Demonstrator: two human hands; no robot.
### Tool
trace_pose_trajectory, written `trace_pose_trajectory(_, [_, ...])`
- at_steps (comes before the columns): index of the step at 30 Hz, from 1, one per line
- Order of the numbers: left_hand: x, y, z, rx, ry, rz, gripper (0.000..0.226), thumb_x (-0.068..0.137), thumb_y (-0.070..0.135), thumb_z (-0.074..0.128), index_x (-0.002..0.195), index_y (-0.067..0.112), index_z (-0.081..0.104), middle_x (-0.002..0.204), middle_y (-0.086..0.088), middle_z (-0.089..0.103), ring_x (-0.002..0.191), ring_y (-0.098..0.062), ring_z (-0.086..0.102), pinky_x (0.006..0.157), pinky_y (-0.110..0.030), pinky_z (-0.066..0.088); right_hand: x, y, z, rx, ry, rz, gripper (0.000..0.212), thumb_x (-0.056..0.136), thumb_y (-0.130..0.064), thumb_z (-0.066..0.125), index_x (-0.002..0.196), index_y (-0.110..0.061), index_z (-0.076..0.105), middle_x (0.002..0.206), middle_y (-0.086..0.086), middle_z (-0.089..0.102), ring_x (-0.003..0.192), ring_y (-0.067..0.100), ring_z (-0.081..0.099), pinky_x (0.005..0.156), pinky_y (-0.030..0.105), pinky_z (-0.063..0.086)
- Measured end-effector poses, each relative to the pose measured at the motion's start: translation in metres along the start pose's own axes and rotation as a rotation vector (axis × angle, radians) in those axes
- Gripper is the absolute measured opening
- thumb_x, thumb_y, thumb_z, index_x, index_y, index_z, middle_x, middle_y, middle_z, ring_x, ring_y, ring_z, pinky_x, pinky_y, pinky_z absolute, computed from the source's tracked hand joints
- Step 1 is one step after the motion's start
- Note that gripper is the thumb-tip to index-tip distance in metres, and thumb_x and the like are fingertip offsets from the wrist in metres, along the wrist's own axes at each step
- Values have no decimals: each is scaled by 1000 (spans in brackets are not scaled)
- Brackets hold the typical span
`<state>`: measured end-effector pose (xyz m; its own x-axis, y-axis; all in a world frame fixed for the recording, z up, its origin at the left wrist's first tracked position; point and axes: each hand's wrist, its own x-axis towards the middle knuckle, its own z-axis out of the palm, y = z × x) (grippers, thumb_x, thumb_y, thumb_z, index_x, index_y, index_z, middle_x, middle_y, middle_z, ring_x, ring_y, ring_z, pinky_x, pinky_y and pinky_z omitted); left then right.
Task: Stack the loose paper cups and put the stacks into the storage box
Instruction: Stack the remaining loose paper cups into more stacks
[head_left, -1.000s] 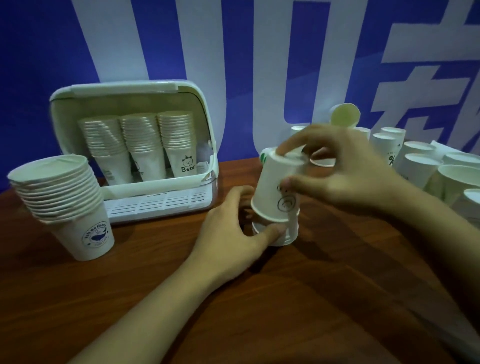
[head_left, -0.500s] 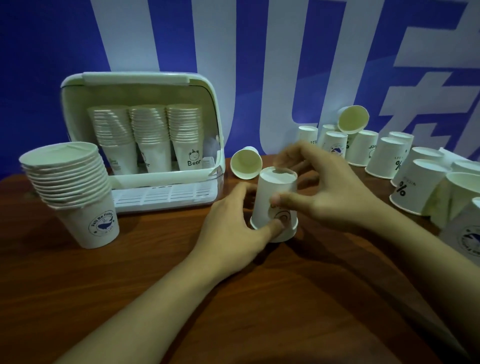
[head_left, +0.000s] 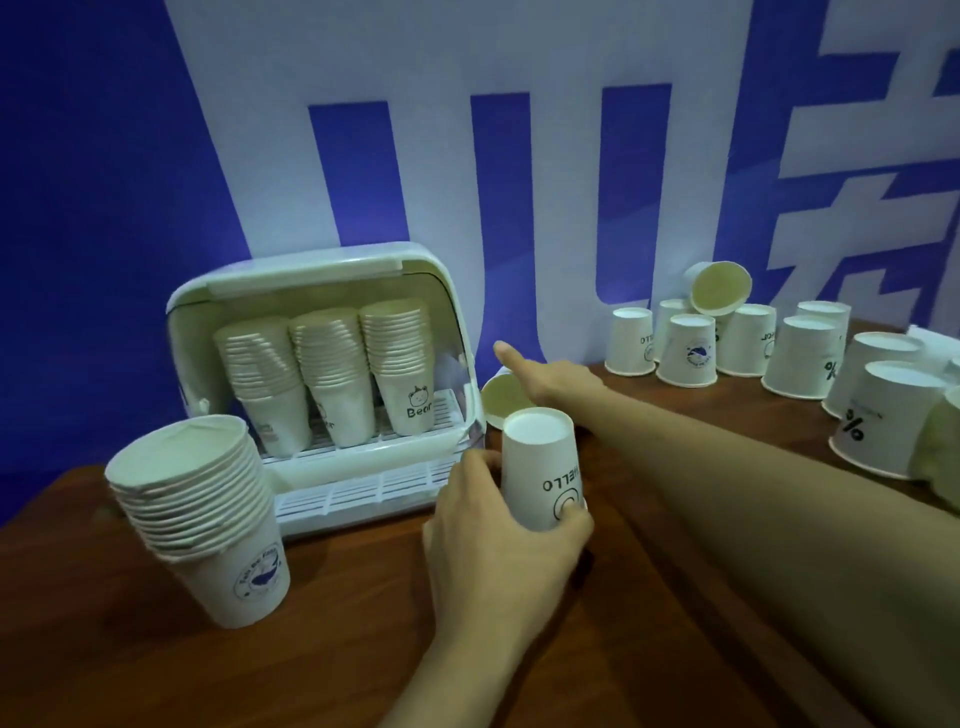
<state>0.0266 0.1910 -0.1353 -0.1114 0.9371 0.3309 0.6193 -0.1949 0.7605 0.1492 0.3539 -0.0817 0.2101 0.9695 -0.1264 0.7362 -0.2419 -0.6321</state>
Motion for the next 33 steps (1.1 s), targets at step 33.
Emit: trace_pose_trajectory(33, [-2,1,-3,-174,-60,72,69,79,54,83,140,37,55,132,18,63,125,-8,58,102,-34,52,-115,79,-30,97,-60,-698,53,83,-50,77,130,-32,61,114,-5,71,96,10,68,83,33,57])
